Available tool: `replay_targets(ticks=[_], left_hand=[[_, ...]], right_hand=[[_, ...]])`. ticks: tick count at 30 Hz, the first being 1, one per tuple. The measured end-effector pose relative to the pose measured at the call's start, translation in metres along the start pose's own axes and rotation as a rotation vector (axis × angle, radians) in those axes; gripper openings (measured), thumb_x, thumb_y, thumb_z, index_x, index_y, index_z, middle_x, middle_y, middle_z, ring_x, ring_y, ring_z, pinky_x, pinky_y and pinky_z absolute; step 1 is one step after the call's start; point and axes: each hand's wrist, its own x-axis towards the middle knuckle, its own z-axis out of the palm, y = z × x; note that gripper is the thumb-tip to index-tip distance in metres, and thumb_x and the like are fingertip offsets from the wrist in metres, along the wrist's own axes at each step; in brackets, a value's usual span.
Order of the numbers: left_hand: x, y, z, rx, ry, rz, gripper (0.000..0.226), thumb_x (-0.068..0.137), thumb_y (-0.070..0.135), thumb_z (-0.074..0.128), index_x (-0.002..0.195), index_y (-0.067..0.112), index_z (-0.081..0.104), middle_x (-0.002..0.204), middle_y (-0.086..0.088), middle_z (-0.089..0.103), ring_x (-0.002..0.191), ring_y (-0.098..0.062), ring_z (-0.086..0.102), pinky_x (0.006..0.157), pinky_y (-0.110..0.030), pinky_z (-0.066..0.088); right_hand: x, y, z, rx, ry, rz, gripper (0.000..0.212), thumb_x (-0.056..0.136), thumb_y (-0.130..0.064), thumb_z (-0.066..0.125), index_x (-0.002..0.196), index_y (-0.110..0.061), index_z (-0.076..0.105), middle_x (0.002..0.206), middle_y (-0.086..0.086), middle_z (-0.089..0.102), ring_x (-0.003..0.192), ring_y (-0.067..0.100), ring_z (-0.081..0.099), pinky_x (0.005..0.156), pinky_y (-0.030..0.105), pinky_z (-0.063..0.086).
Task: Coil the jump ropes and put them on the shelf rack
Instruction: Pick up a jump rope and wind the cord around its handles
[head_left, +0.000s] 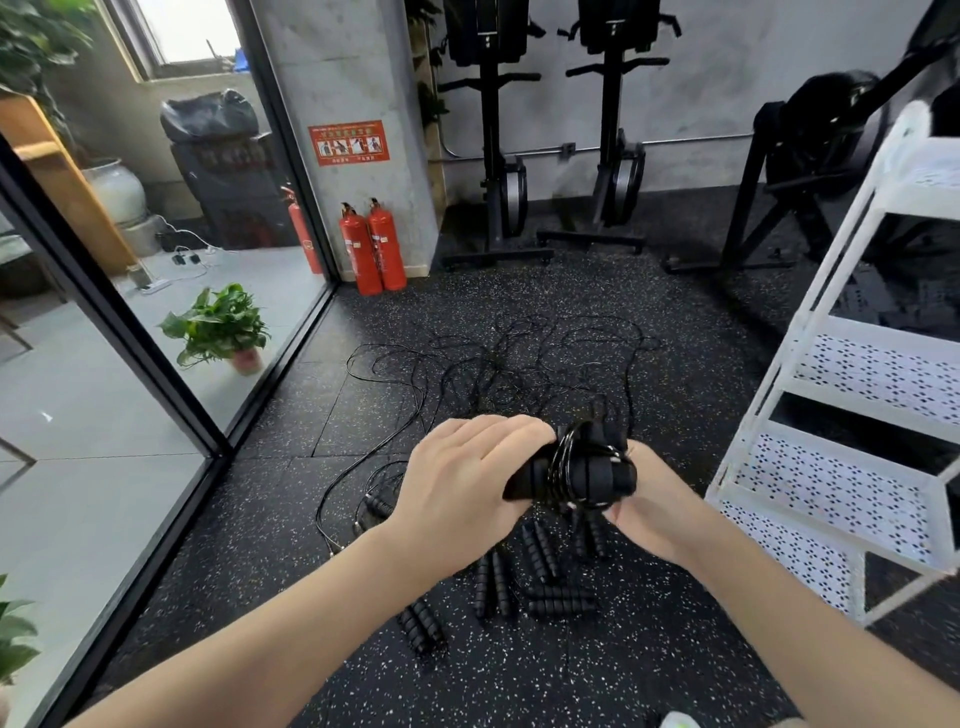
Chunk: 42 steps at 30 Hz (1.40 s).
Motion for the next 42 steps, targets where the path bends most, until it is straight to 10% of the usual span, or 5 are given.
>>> replay_targets(ticks=[9,22,27,33,42], left_hand=[[0.018,-0.017,-0.004,0.234,-0.091,-0.171,0.049,0.072,0.016,0.083,0.120,0.021,0.073,0.123,-0.003,0.071,0.093,-0.023,0.071,0.079,-0.033,0.055],[0.006,-0.033,0.005,0.288,-0.230,0.004,0.059,0.071,0.010,0.080,0.126,0.016,0.060,0.102,-0.003,0.067,0.084,-0.029,0.066,0.069,-0.043,0.052],[-0.004,-0.036,0.006,0.244,-0.244,0.165,0.043,0.085,0.019,0.049,0.128,0.014,0.047,0.110,-0.003,0.068,0.093,-0.027,0.066,0.072,-0.045,0.053],[-0.002,-0.033,0.002,0.168,-0.124,0.173,0.037,0.084,0.014,0.059,0.120,0.008,0.062,0.118,-0.003,0.070,0.101,-0.024,0.067,0.081,-0.039,0.049],[-0.003,-0.037,-0.010,0.092,-0.170,0.214,0.069,0.061,0.015,0.096,0.118,0.010,0.057,0.120,-0.004,0.071,0.108,-0.017,0.057,0.087,-0.034,0.046]], right_hand=[[-0.032,0.011,0.050,-0.787,-0.007,0.009,0.025,0.106,-0.027,0.047,0.131,-0.030,0.045,0.079,0.002,0.071,0.057,0.012,0.063,0.060,0.024,0.053],[-0.042,-0.057,0.060,-1.357,0.071,-0.322,0.023,0.100,-0.043,0.056,0.099,-0.027,0.073,0.072,-0.013,0.066,0.060,0.002,0.059,0.060,0.020,0.048],[-0.008,-0.073,0.031,-1.335,0.097,-0.379,0.021,0.079,-0.059,0.071,0.090,-0.041,0.070,0.086,-0.019,0.064,0.085,-0.001,0.059,0.079,0.037,0.051],[0.016,-0.080,0.016,-1.040,-0.037,-0.303,0.010,0.081,-0.030,0.083,0.090,-0.035,0.080,0.089,-0.018,0.071,0.088,0.001,0.065,0.079,0.019,0.046],[0.031,-0.074,0.000,-0.777,-0.048,-0.313,0.014,0.072,-0.026,0.086,0.084,-0.021,0.082,0.087,0.010,0.076,0.089,0.038,0.068,0.084,0.041,0.055]])
